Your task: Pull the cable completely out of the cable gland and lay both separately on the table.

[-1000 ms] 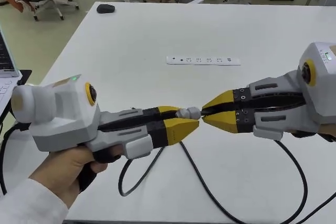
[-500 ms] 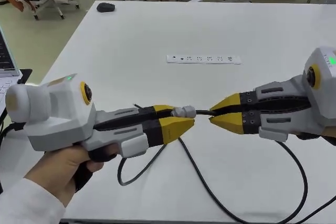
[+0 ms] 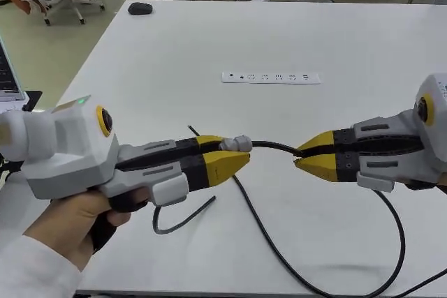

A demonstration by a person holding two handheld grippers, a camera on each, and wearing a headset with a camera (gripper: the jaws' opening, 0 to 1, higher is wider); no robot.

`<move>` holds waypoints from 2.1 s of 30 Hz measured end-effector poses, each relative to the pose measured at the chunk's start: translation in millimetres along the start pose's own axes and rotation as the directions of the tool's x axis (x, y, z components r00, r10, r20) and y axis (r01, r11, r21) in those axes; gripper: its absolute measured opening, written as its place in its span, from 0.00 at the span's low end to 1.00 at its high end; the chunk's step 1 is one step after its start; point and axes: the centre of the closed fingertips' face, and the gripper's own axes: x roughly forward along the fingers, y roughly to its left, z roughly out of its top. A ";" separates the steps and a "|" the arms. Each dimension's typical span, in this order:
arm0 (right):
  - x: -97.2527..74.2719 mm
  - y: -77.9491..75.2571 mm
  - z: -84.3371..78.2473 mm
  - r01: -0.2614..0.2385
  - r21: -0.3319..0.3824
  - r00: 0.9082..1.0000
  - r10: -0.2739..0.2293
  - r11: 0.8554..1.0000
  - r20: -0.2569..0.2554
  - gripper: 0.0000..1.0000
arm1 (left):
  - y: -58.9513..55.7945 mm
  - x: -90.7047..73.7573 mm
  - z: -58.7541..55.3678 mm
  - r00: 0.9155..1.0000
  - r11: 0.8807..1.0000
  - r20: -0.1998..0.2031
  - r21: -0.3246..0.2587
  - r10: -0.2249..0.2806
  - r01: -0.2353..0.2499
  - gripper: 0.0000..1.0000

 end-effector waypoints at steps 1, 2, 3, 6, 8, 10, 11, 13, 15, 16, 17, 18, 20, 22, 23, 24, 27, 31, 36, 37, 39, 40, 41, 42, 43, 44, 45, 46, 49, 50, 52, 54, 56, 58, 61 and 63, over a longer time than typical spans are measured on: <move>-0.2 -0.3 -3.0 0.001 0.006 1.000 -0.001 1.000 -0.005 0.04 | 0.3 -0.9 0.4 1.000 1.000 0.002 0.000 0.002 -0.002 0.17; -0.3 -0.5 -5.0 0.002 0.009 1.000 -0.001 1.000 -0.008 0.04 | 0.5 -1.4 0.8 1.000 1.000 0.005 -0.002 0.003 -0.003 0.17; -0.5 -0.9 -7.8 0.003 0.015 1.000 -0.003 1.000 -0.012 0.04 | 0.8 -2.3 1.5 1.000 1.000 0.009 -0.005 0.003 -0.003 0.17; -1.0 -2.6 -14.7 0.008 0.028 1.000 -0.007 1.000 -0.025 0.04 | 2.1 -4.5 1.6 1.000 1.000 0.012 -0.006 0.008 -0.008 0.17; -1.5 -4.2 -19.1 0.010 0.040 0.999 -0.009 0.999 -0.031 0.04 | 3.6 -6.5 2.1 1.000 1.000 0.015 -0.008 0.013 -0.013 0.17; -1.9 -5.2 -23.0 0.013 0.047 0.999 -0.011 0.999 -0.038 0.04 | 4.3 -8.1 3.6 1.000 1.000 0.023 -0.011 0.016 -0.016 0.17; -2.1 -5.5 -24.3 0.014 0.050 0.999 -0.012 0.999 -0.040 0.04 | 4.3 -8.4 4.3 1.000 1.000 0.026 -0.012 0.016 -0.016 0.17; -2.5 -5.6 -27.1 0.016 0.058 0.999 -0.014 0.998 -0.045 0.04 | 4.2 -8.7 5.3 0.999 1.000 0.028 -0.010 0.016 -0.016 0.17; -2.7 -5.7 -29.5 0.019 0.060 0.999 -0.016 0.998 -0.051 0.04 | 4.2 -8.8 5.6 0.999 1.000 0.028 -0.009 0.016 -0.016 0.17; -2.8 -5.6 -30.3 0.018 0.062 0.999 -0.015 0.998 -0.053 0.04 | 4.4 -8.9 5.7 0.999 1.000 0.029 -0.009 0.016 -0.016 0.17; -2.9 -5.2 -31.5 0.017 0.062 0.998 -0.014 0.998 -0.055 0.04 | 5.0 -8.9 5.9 0.999 1.000 0.031 -0.011 0.018 -0.017 0.17; -2.9 -5.0 -32.5 0.017 0.062 0.998 -0.013 0.998 -0.058 0.04 | 5.0 -8.9 6.0 0.999 1.000 0.031 -0.012 0.017 -0.017 0.17; -2.9 -4.6 -34.1 0.017 0.063 0.998 -0.013 0.998 -0.063 0.05 | 4.6 -8.6 6.0 0.999 1.000 0.030 -0.009 0.015 -0.014 0.17; -2.8 -4.2 -34.6 0.017 0.065 0.998 -0.013 0.998 -0.063 0.05 | 3.7 -8.0 6.0 1.000 1.000 0.026 -0.006 0.012 -0.011 0.17; -2.7 -4.1 -34.9 0.017 0.065 0.998 -0.013 0.998 -0.063 0.05 | 3.3 -7.8 6.1 1.000 1.000 0.025 -0.005 0.011 -0.011 0.17; -2.5 -3.9 -35.1 0.018 0.066 0.998 -0.013 0.998 -0.064 0.05 | 2.9 -7.6 6.1 1.000 1.000 0.024 -0.003 0.010 -0.010 0.17; -2.0 -3.9 -36.0 0.021 0.068 0.998 -0.017 0.997 -0.067 0.05 | 1.4 -6.9 5.6 1.000 1.000 0.017 -0.001 0.005 -0.005 0.17; -1.5 -4.2 -36.6 0.024 0.073 0.997 -0.019 0.997 -0.072 0.07 | -1.1 -5.6 4.7 1.000 1.000 0.012 -0.003 -0.002 0.002 0.17; -1.6 -5.5 -32.9 0.037 0.068 0.997 -0.032 0.997 -0.070 0.15 | -4.3 -4.0 5.6 1.000 1.000 0.013 0.002 -0.012 0.012 0.17; -1.9 -5.7 -30.9 0.041 0.064 0.997 -0.037 0.997 -0.069 0.17 | -4.9 -3.6 6.0 1.000 1.000 0.014 0.003 -0.015 0.015 0.17; -2.7 -6.3 -25.6 0.047 0.053 0.997 -0.044 0.997 -0.062 0.21 | -5.7 -3.1 7.1 1.000 1.000 0.016 0.003 -0.018 0.018 0.17; -3.0 -6.6 -22.0 0.050 0.048 0.997 -0.047 0.998 -0.054 0.23 | -5.6 -2.9 7.1 1.000 1.000 0.015 0.005 -0.017 0.017 0.17; -3.1 -6.9 -14.2 0.053 0.040 0.998 -0.052 0.998 -0.033 0.25 | -5.8 -2.3 6.6 1.000 1.000 0.010 0.008 -0.017 0.017 0.17; -3.2 -6.4 -8.6 0.052 0.032 0.999 -0.051 0.998 -0.018 0.26 | -6.1 -1.9 6.3 1.000 1.000 0.008 0.011 -0.018 0.018 0.17; -3.2 -5.7 -2.5 0.048 0.025 0.999 -0.048 0.999 -0.003 0.27 | -6.7 -1.3 6.0 1.000 1.000 0.005 0.014 -0.019 0.019 0.17; -2.7 -4.8 7.9 0.046 0.011 0.999 -0.047 0.999 0.022 0.27 | -7.7 -0.3 5.0 1.000 1.000 -0.002 0.016 -0.023 0.023 0.17; -1.8 -3.2 19.0 0.041 -0.011 0.998 -0.040 0.999 0.046 0.28 | -8.3 0.6 4.2 1.000 0.999 -0.007 0.019 -0.025 0.025 0.17; -1.0 -1.1 26.1 0.033 -0.028 0.998 -0.032 0.999 0.059 0.28 | -9.1 1.8 3.0 1.000 0.999 -0.013 0.025 -0.027 0.027 0.17; 3.7 7.1 51.3 0.008 -0.085 0.994 0.002 0.996 0.106 0.28 | -10.3 3.9 1.3 0.999 0.999 -0.021 0.030 -0.033 0.034 0.17; 5.8 11.3 61.2 -0.005 -0.104 0.992 0.018 0.995 0.125 0.27 | -10.7 4.5 1.0 0.999 0.999 -0.022 0.030 -0.035 0.036 0.17; 8.8 15.9 69.5 -0.020 -0.132 0.991 0.037 0.991 0.131 0.23 | -11.1 5.2 1.0 0.999 0.999 -0.021 0.031 -0.037 0.037 0.17; 13.2 19.8 74.2 -0.035 -0.169 0.992 0.055 0.985 0.116 0.20 | -12.3 5.8 1.6 0.999 0.999 -0.019 0.035 -0.040 0.041 0.17; 17.1 20.9 76.9 -0.037 -0.193 0.992 0.059 0.981 0.111 0.17 | -13.4 6.0 2.2 0.999 0.998 -0.018 0.037 -0.044 0.044 0.17; 19.7 22.2 78.2 -0.049 -0.195 0.991 0.071 0.980 0.111 0.14 | -14.4 5.7 2.8 0.999 0.998 -0.017 0.042 -0.046 0.047 0.17; 21.1 23.6 78.4 -0.062 -0.194 0.990 0.085 0.979 0.114 0.06 | -15.4 5.0 3.7 0.999 0.998 -0.016 0.049 -0.045 0.045 0.17; 21.6 24.9 79.1 -0.070 -0.194 0.988 0.094 0.978 0.120 0.00 | -16.1 4.7 4.0 0.999 0.998 -0.014 0.051 -0.044 0.045 0.17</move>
